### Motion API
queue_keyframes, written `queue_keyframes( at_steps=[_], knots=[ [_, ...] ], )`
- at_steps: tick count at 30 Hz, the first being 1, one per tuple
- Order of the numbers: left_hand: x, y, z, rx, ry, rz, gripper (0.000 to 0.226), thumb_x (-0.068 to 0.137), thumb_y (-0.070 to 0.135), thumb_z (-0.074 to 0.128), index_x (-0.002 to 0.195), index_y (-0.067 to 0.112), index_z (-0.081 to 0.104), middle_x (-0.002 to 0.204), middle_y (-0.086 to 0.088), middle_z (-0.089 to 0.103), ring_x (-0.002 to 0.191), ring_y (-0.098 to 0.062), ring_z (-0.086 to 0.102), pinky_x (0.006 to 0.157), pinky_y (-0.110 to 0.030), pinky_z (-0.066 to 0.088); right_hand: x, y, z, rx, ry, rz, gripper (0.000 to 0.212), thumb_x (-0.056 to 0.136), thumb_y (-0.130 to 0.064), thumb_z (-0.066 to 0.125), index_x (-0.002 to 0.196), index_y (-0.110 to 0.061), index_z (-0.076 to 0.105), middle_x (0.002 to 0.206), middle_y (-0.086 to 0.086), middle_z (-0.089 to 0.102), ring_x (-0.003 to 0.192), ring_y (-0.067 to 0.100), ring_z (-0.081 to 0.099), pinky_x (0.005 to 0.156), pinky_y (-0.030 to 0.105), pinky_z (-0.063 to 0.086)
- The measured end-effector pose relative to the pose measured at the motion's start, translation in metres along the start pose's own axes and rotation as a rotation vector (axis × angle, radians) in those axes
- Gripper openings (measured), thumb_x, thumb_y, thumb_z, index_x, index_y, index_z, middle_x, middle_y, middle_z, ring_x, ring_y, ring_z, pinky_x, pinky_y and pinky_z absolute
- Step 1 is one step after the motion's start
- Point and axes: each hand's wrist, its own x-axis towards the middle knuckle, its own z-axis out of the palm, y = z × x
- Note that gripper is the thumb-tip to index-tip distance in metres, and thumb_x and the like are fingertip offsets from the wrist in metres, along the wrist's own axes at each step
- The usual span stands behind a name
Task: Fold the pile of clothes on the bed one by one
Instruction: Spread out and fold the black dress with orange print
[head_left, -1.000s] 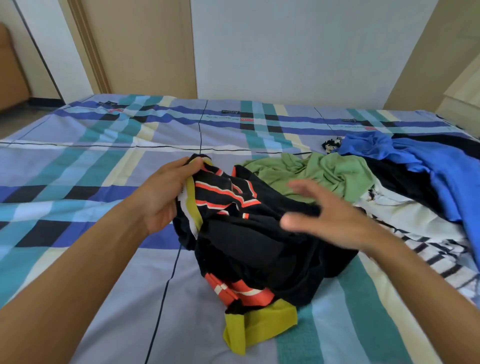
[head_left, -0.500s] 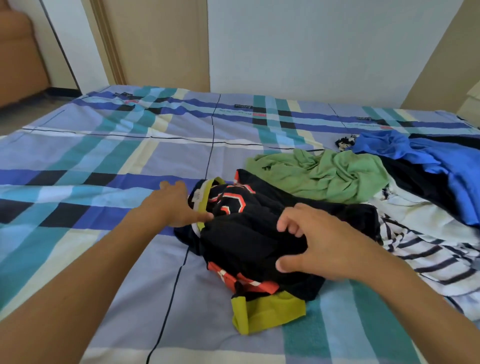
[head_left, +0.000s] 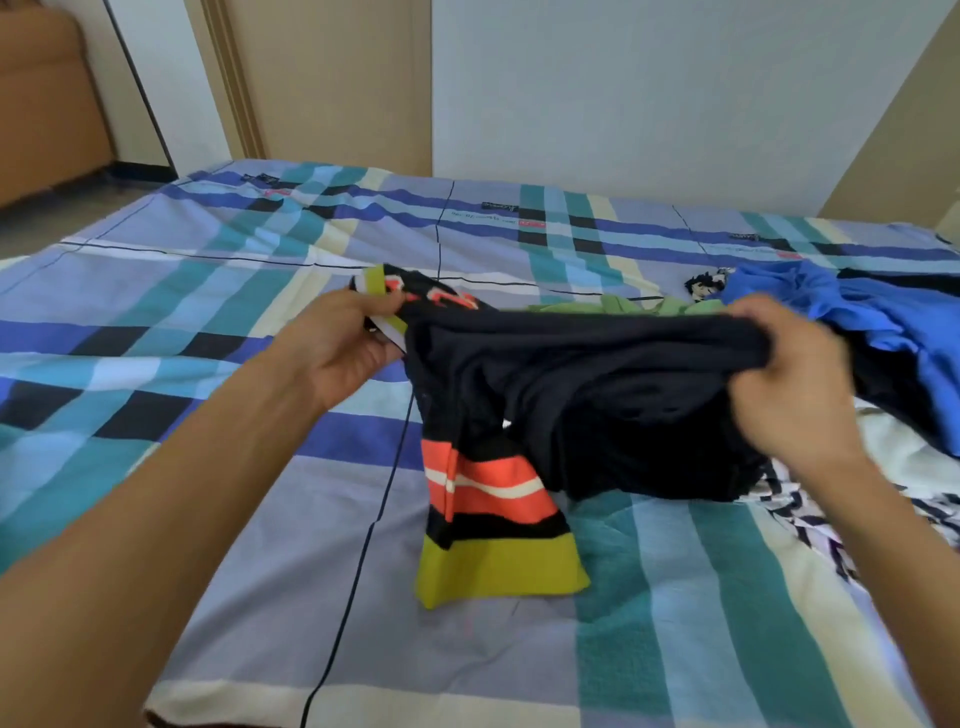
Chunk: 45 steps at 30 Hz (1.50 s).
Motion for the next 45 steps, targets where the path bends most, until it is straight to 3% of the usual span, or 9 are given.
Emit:
queue_keyframes(
  at_steps=[6, 12, 15, 20, 25, 29, 35, 42, 45],
  knots=[
    [-0.003, 0.029, -0.022, 0.188, 0.206, 0.113, 0.008, 0.097, 0.014, 0.059, 0.104, 0.018, 0.062, 0.089, 0.000, 0.071, 0.063, -0.007, 0.067, 0.053, -0.021, 0.055, 0.016, 0.085, -0.062, -0.155, 0.340, 0.369, 0.033, 0.078, -0.001, 0.058, 0.092, -0.030, 0.059, 0.086, 0.007, 0.059, 0.080, 0.031, 0.056, 0.069, 0.002, 0.039],
    [-0.005, 0.015, -0.024, 0.830, 0.250, 0.155, 0.049, 0.079, 0.014, 0.082, 0.123, 0.017, 0.059, 0.102, -0.012, 0.065, 0.081, -0.023, 0.062, 0.057, -0.028, 0.052, 0.006, 0.174, -0.056, -0.319, -0.232, 0.645, 0.061, 0.062, -0.020, 0.073, 0.120, -0.027, 0.056, 0.110, 0.020, 0.068, 0.106, 0.040, 0.064, 0.093, 0.051, 0.051],
    [-0.003, 0.009, -0.026, 1.121, 0.247, 0.095, 0.043, 0.079, 0.015, 0.080, 0.118, 0.014, 0.062, 0.112, -0.013, 0.061, 0.098, -0.031, 0.060, 0.076, -0.038, 0.051, 0.012, 0.097, -0.040, -0.490, -0.375, 0.476, 0.089, 0.059, -0.018, 0.077, 0.140, -0.024, 0.042, 0.131, 0.019, 0.058, 0.122, 0.039, 0.053, 0.105, 0.056, 0.041],
    [-0.007, 0.003, -0.017, 1.303, 0.181, 0.013, 0.014, 0.090, 0.022, 0.069, 0.081, 0.012, 0.071, 0.088, -0.008, 0.066, 0.087, -0.026, 0.060, 0.061, -0.028, 0.043, -0.012, -0.006, -0.004, -0.582, -0.720, -0.015, 0.102, 0.070, -0.016, 0.073, 0.152, -0.033, 0.015, 0.155, -0.002, 0.015, 0.148, 0.016, 0.008, 0.119, 0.061, 0.000],
    [-0.002, 0.005, -0.030, 1.402, 0.153, -0.024, 0.032, 0.087, 0.017, 0.070, 0.115, 0.015, 0.056, 0.112, -0.010, 0.059, 0.098, -0.031, 0.059, 0.082, -0.041, 0.051, -0.063, -0.057, 0.059, -0.190, -0.808, -0.394, 0.092, 0.077, -0.038, 0.073, 0.153, -0.032, 0.021, 0.157, -0.010, 0.020, 0.148, 0.006, 0.011, 0.122, 0.034, -0.004],
    [0.006, 0.005, -0.046, 1.297, 0.353, 0.169, 0.016, 0.088, 0.008, 0.063, 0.104, 0.005, 0.064, 0.097, -0.014, 0.062, 0.090, -0.034, 0.060, 0.073, -0.035, 0.046, -0.082, -0.062, 0.091, -0.258, -0.673, -0.515, 0.059, 0.085, -0.032, 0.068, 0.139, -0.023, 0.045, 0.128, -0.006, 0.052, 0.117, 0.018, 0.049, 0.105, 0.038, 0.040],
    [0.006, 0.009, -0.041, 1.088, 0.407, 0.175, 0.025, 0.096, 0.016, 0.058, 0.098, -0.008, 0.067, 0.074, -0.020, 0.061, 0.059, -0.028, 0.056, 0.064, -0.036, 0.056, -0.070, -0.066, 0.078, -0.259, -0.938, -0.409, 0.023, 0.085, -0.018, 0.061, 0.104, -0.030, 0.058, 0.101, -0.011, 0.060, 0.091, 0.014, 0.053, 0.077, 0.034, 0.047],
    [-0.028, 0.014, 0.002, 0.320, -0.068, -0.143, 0.020, 0.101, 0.013, 0.050, 0.112, 0.004, 0.065, 0.100, -0.017, 0.071, 0.084, -0.024, 0.070, 0.074, -0.030, 0.062, -0.030, -0.028, 0.031, -0.697, -0.882, -0.063, 0.019, 0.073, -0.018, 0.051, 0.079, -0.036, 0.055, 0.106, -0.005, 0.063, 0.105, 0.025, 0.061, 0.079, 0.034, 0.046],
    [-0.049, -0.012, 0.033, 0.460, -0.395, -0.119, 0.023, 0.101, 0.006, 0.048, 0.115, 0.001, 0.065, 0.099, -0.017, 0.071, 0.088, -0.026, 0.069, 0.078, -0.032, 0.060, -0.025, -0.027, 0.027, -0.039, -0.519, 0.056, 0.026, 0.085, -0.019, 0.054, 0.083, -0.039, 0.069, 0.088, -0.006, 0.074, 0.090, 0.021, 0.070, 0.084, 0.039, 0.054]
  ],
)
